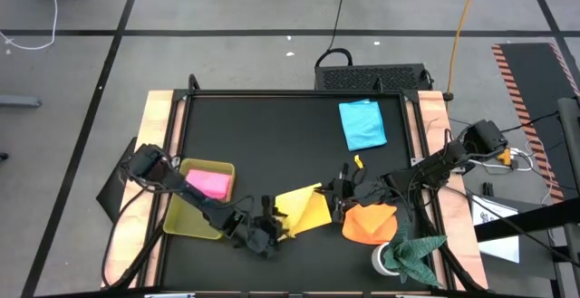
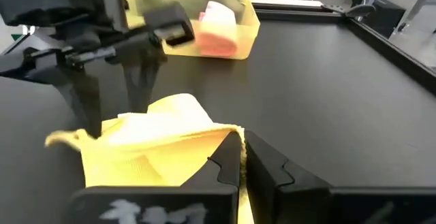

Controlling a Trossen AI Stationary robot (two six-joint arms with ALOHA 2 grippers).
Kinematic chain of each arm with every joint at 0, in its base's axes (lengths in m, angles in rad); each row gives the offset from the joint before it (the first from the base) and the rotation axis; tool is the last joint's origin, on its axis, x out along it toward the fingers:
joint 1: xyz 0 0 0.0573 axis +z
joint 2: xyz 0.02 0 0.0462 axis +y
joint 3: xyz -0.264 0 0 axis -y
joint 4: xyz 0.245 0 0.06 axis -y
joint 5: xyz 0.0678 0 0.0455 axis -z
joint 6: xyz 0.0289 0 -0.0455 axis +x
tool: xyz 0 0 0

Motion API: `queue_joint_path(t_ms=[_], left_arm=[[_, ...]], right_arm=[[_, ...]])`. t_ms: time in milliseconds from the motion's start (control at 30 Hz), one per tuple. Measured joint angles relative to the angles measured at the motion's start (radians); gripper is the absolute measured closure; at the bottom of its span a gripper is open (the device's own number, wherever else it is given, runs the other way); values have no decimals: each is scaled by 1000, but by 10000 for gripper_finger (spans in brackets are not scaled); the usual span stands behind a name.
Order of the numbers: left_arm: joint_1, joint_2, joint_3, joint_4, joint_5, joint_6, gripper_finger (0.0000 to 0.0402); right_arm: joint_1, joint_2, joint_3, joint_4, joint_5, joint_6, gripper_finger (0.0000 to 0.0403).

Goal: Fold microfiber towels
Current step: Fold the yellow microfiber towel

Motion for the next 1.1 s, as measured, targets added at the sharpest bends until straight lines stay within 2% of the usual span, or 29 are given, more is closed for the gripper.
queue_joint_path(t_ms=[100, 233, 333, 733, 800, 967, 1100], left_arm=[[-41, -21, -1, -103, -60, 13, 183], [-80, -24, 0, -81, -88, 73, 183], [-94, -4, 1, 9, -95, 104, 183], [-89, 151, 0, 368, -240, 256, 183], [-81, 160, 0, 384, -247, 242, 183], [-56, 160, 0, 378, -233, 95, 184], [-47, 160, 0, 377, -178, 23, 213]], right_arm=[[0, 0, 0, -13, -12, 20, 401], [0, 0, 0, -17, -13, 20, 401], [0, 0, 0, -15, -13, 20, 401], [0, 0, 0, -13, -13, 20, 401], [0, 0, 0, -12, -13, 20, 401], [0, 0, 0, -13, -13, 20, 401], [0, 0, 0, -13, -13, 17, 401]])
